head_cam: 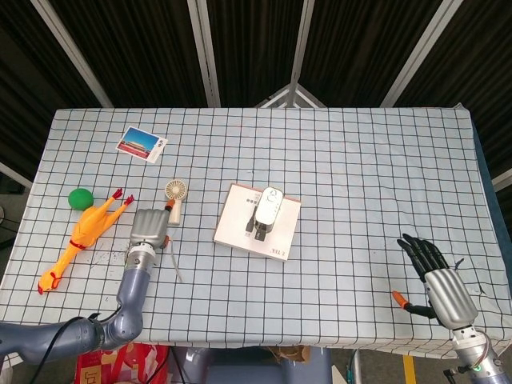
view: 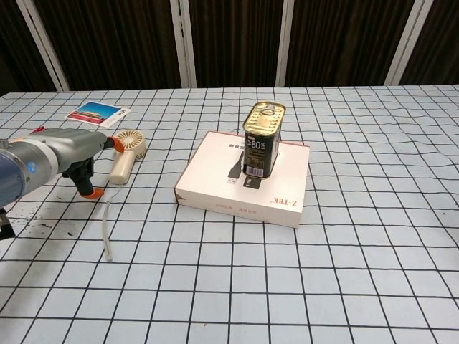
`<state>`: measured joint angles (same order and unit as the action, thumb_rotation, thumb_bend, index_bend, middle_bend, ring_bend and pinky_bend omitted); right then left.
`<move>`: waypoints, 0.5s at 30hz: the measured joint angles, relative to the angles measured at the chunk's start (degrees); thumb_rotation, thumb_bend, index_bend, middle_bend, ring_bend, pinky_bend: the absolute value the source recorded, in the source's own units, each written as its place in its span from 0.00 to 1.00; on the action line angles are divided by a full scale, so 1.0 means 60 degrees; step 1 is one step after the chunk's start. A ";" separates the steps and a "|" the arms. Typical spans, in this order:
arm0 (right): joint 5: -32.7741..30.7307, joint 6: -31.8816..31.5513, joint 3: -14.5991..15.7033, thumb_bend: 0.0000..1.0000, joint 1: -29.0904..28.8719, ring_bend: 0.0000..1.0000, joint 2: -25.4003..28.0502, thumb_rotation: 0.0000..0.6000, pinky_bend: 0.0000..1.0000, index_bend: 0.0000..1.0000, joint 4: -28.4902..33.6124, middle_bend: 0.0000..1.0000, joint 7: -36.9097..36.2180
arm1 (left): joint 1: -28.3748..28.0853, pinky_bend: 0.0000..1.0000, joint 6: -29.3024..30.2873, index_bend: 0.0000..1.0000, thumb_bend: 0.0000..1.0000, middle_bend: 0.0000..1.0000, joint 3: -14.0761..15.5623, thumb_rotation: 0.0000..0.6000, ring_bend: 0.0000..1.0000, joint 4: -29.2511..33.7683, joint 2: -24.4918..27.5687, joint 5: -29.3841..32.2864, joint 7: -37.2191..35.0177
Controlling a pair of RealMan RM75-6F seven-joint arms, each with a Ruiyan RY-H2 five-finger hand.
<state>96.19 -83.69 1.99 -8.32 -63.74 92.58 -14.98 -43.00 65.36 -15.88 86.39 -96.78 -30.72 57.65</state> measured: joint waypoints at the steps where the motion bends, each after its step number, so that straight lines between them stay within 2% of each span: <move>1: -0.0001 -0.0003 -0.0002 0.29 0.0000 0.00 -0.0001 1.00 0.06 0.00 0.0002 0.00 0.0002 | -0.0019 0.84 0.0006 0.13 0.46 1.00 0.0034 1.00 0.83 -0.0008 -0.0004 0.0022 -0.0005; 15: 0.0064 -0.0060 0.0009 0.29 0.0007 0.00 -0.0017 1.00 0.06 0.00 -0.0008 0.00 -0.0013 | -0.0289 0.84 -0.0068 0.14 0.46 1.00 0.0377 1.00 0.83 -0.0269 -0.0134 0.0389 -0.0032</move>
<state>96.58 -84.05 2.05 -8.28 -63.85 92.53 -15.06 -44.73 64.95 -13.62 84.78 -97.58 -28.38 57.46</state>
